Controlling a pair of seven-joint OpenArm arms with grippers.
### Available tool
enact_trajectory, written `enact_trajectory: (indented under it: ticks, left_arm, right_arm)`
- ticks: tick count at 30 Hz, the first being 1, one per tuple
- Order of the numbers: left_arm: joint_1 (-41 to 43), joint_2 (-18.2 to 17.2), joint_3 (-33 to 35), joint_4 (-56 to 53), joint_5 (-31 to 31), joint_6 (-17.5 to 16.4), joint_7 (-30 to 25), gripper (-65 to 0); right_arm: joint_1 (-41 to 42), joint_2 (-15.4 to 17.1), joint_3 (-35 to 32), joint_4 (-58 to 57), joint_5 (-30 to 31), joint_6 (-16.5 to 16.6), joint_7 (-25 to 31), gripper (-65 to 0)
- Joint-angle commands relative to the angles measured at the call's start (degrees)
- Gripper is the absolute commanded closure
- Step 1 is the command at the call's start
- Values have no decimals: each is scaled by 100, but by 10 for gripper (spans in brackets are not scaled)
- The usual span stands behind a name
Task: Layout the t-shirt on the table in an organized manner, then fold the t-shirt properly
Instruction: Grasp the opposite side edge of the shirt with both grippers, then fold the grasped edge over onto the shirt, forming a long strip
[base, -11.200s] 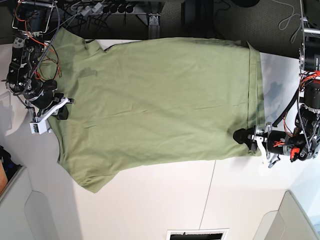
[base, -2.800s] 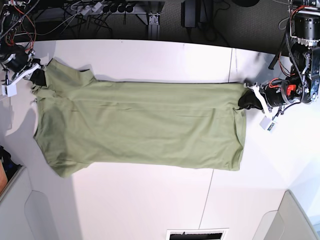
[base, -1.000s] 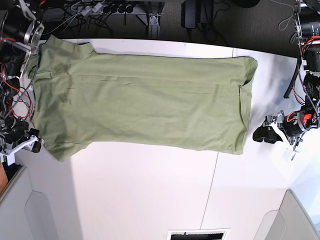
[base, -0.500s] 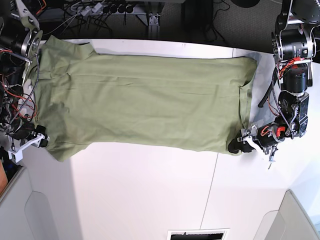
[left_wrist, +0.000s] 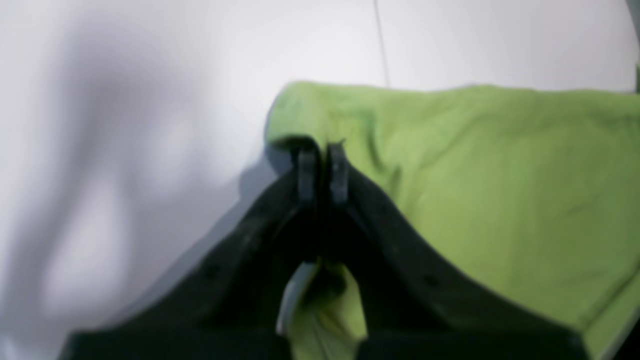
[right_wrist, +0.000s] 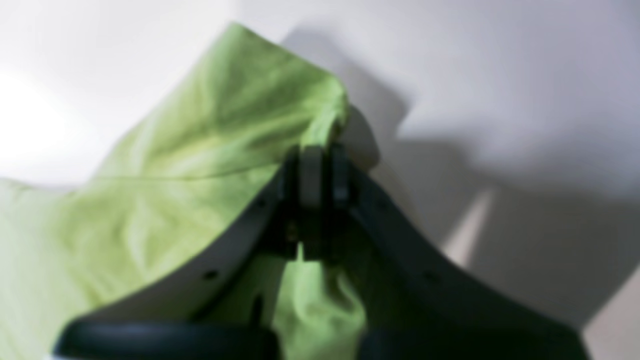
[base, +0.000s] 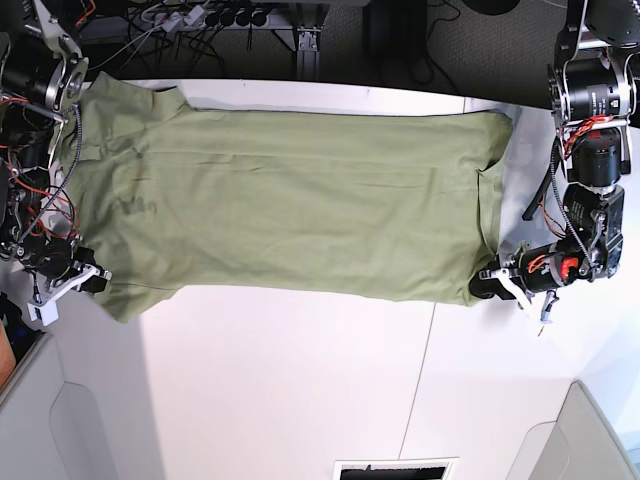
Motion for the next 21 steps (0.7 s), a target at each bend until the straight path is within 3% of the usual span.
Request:
enact_trajectory:
  ticks: [1,5,12,17,21]
  left_arm:
    - [-168,-184,-31,249,-380,-52,208,0]
    - [76,-433,-31,914,-1502,-52,1335,0]
    - [905,-1034,-31,1971,-3241,-52,2623,0]
    - [1329,-1480,-31,2404,-4071,-52,3077,0]
    - [1672,-1655,-31,2651,-4071,-52,3077,0]
  right_arm:
    - [136,170,13,201,212,66,-28,0]
    - [-278,387,13,745,868,219,-492,0]
    - [-1729,673,50,2288,1390,216,-511,0]
    - [-2509,734,330,3303,1523,216,-601,0]
    - [-3012,734,667,3934,1869,219,-962,0]
